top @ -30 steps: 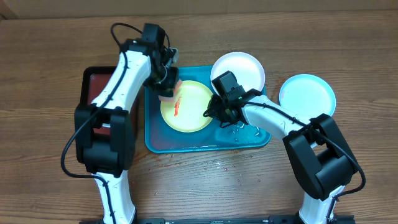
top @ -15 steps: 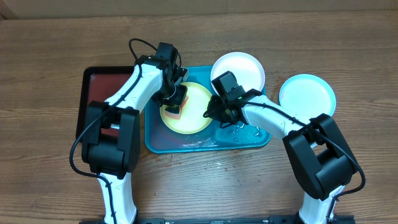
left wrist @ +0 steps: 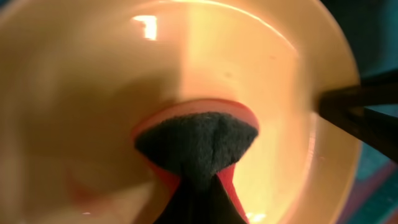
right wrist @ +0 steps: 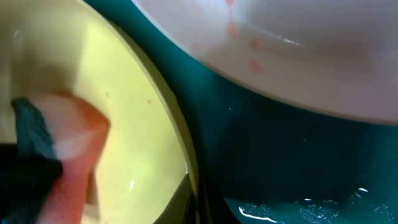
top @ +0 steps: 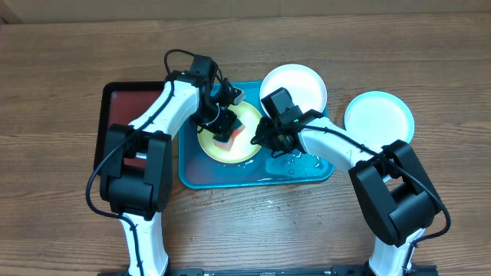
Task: Clean dirty plates on tray and stack at the side
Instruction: 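Scrub the yellow plate with the left sponge while right holds rim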
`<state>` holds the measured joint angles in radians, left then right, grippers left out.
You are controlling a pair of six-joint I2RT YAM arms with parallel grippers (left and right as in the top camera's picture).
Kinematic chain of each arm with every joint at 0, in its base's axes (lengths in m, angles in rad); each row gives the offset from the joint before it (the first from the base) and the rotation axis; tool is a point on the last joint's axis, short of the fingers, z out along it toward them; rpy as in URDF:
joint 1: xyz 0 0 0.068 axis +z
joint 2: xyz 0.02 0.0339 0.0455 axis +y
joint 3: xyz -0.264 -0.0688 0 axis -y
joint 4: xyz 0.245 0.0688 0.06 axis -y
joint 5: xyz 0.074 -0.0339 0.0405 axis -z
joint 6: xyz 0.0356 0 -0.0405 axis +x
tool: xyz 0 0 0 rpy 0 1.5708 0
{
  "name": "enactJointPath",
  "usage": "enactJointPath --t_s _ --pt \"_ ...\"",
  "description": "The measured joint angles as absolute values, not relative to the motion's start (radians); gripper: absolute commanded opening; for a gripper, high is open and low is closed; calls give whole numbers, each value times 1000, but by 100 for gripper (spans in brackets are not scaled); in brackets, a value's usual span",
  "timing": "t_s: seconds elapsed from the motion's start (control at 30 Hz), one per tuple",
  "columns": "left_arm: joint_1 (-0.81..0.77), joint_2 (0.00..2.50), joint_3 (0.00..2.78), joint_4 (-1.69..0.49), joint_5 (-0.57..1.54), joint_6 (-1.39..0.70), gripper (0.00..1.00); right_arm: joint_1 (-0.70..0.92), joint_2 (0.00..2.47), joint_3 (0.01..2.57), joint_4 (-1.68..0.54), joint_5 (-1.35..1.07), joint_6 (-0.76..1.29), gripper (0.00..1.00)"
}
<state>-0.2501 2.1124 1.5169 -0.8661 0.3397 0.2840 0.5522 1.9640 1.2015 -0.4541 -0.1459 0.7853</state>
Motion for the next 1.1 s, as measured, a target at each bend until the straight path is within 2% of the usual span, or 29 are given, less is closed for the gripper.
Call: enactJointPath --t_s 0.3,0.5,0.63,0.87,1.1 --pt "-277 2098 1517 -842 -69 -105 4 552 1969 1203 -446 -149 785 4" --pt "-282 2098 1517 -879 -132 -217 4 555 1971 1205 -442 -154 785 4" --pt "-282 2098 1518 -907 -38 -100 4 556 1971 1205 -445 -152 784 4" --pt "-295 2098 1517 -922 295 246 4 556 1971 1205 -445 -153 784 4" --pt "-315 2098 1514 -822 329 343 4 556 1971 1205 -444 -154 784 4"
